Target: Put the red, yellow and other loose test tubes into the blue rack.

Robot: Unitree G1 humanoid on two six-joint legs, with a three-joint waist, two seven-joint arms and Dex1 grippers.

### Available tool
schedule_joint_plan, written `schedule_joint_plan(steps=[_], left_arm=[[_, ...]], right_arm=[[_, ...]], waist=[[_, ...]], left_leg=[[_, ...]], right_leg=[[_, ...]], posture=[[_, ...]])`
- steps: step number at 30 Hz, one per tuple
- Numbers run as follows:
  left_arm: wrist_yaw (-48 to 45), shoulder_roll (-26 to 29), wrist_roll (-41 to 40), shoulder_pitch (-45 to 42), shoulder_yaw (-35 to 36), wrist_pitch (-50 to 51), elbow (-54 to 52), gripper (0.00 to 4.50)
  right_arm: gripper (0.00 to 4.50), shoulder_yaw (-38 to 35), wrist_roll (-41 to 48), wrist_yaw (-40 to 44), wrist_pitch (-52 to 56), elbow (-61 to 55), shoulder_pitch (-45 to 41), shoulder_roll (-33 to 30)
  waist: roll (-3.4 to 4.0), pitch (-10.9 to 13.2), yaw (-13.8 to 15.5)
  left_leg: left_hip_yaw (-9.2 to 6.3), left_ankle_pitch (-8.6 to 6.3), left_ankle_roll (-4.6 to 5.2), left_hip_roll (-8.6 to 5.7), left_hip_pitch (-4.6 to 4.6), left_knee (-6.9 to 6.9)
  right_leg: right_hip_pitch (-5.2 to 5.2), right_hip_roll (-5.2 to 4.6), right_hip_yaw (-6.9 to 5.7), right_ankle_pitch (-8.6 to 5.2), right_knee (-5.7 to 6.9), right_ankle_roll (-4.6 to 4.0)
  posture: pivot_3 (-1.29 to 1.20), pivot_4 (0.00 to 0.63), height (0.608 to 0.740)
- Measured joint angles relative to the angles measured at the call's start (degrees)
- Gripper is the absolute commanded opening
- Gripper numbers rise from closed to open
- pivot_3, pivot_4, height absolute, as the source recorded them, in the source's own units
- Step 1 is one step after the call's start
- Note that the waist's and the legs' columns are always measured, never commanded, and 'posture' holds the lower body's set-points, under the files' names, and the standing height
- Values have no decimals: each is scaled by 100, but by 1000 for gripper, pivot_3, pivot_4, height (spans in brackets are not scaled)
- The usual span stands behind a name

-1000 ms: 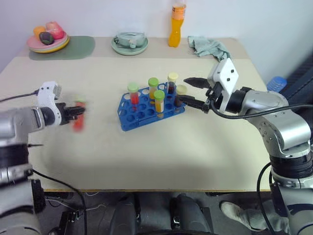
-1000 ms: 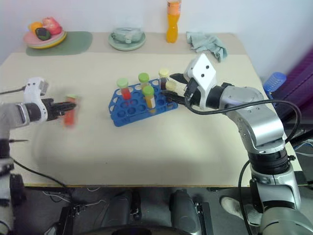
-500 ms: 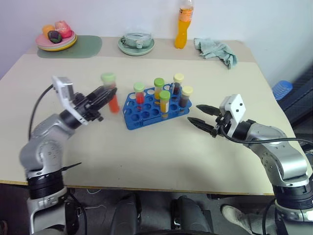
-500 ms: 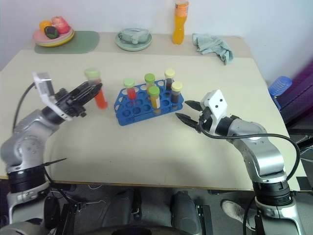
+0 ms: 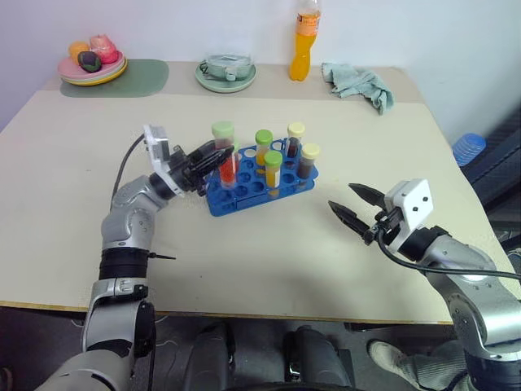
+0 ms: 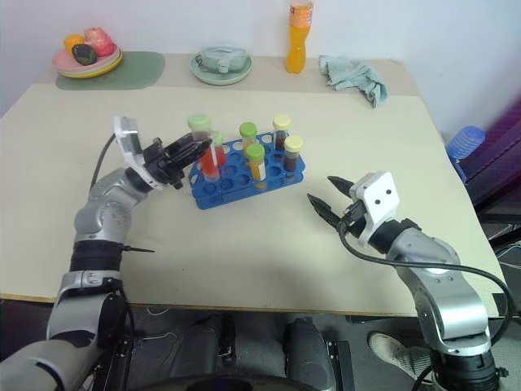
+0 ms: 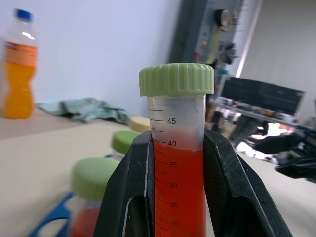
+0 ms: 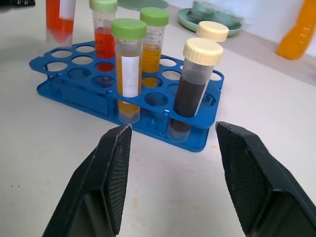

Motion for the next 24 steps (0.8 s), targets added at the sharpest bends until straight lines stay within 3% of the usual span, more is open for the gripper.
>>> schedule_joint_plan(steps=[24], left_arm=[[-135,-58,847,-160,-494,-1252,715,725]], right_arm=[[2737,-25,-16,-284,-31,-217,137,82]], waist=[[1,-1,-25]], left_leg=[[-4,0,0,3,3,1]], right_leg=[[4,3,0,0,0,0]], posture=[[0,150,740]])
